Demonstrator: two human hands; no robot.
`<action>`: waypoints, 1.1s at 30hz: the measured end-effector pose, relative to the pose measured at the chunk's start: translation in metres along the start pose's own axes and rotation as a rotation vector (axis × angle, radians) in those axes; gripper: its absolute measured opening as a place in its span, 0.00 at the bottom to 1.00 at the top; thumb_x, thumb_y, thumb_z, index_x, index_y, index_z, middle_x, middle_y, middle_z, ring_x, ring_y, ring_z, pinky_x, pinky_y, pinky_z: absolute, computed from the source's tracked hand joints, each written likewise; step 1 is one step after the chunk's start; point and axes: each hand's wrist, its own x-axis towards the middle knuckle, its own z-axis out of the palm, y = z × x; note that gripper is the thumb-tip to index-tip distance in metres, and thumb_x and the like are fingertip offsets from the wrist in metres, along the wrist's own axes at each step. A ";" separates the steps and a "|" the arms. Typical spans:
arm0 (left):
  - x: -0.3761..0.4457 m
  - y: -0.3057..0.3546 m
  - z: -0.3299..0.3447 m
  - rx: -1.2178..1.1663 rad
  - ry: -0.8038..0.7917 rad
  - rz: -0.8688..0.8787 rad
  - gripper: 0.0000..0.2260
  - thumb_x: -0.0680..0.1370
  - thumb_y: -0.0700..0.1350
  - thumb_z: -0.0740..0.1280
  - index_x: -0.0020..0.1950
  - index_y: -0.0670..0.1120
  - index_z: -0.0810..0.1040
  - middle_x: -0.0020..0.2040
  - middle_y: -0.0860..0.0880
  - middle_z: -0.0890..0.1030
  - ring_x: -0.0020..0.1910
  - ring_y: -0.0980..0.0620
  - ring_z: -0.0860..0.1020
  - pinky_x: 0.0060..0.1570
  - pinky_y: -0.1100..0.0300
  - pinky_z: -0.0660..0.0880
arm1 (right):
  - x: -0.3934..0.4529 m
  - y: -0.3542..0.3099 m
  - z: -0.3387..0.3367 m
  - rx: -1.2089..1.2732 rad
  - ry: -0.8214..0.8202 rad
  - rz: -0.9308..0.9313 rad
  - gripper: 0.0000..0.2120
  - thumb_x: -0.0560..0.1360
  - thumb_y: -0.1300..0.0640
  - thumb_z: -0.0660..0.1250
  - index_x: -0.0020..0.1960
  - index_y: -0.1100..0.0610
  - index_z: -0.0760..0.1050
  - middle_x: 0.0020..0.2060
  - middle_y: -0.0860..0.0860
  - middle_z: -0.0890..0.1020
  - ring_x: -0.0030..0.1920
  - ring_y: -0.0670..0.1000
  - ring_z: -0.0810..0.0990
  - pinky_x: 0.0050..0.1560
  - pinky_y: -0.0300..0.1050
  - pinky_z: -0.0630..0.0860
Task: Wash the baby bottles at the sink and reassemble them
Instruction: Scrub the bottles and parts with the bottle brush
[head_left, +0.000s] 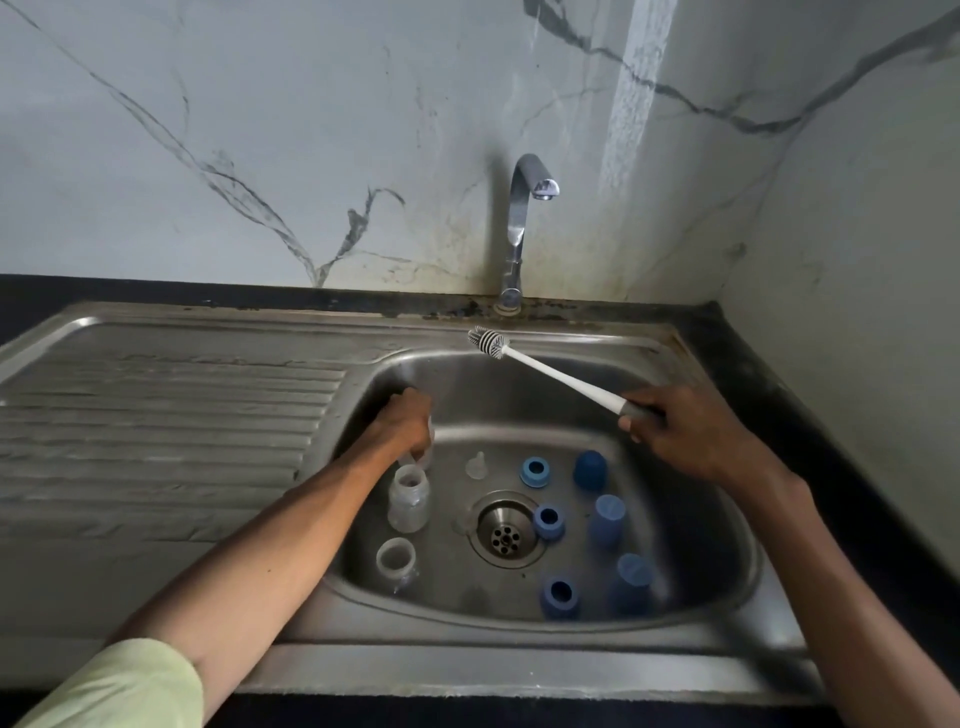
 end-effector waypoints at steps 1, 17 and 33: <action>0.000 0.001 0.001 0.004 -0.014 -0.002 0.24 0.67 0.35 0.79 0.61 0.38 0.78 0.60 0.40 0.79 0.57 0.41 0.80 0.48 0.52 0.79 | 0.001 0.001 0.000 0.004 -0.004 -0.001 0.05 0.79 0.54 0.66 0.48 0.44 0.77 0.38 0.44 0.78 0.42 0.45 0.76 0.46 0.43 0.69; 0.014 0.021 0.008 0.382 0.020 0.071 0.35 0.67 0.55 0.80 0.69 0.44 0.74 0.69 0.43 0.74 0.68 0.40 0.72 0.65 0.49 0.71 | -0.001 0.008 -0.009 0.024 0.018 0.000 0.07 0.78 0.54 0.66 0.45 0.42 0.74 0.38 0.45 0.78 0.41 0.46 0.77 0.44 0.43 0.70; 0.023 0.066 0.055 0.114 -0.012 0.282 0.09 0.77 0.34 0.69 0.56 0.40 0.81 0.54 0.41 0.82 0.52 0.45 0.82 0.53 0.53 0.80 | -0.002 -0.001 -0.005 0.067 0.010 -0.026 0.06 0.79 0.55 0.66 0.50 0.43 0.75 0.38 0.45 0.77 0.39 0.40 0.74 0.38 0.33 0.65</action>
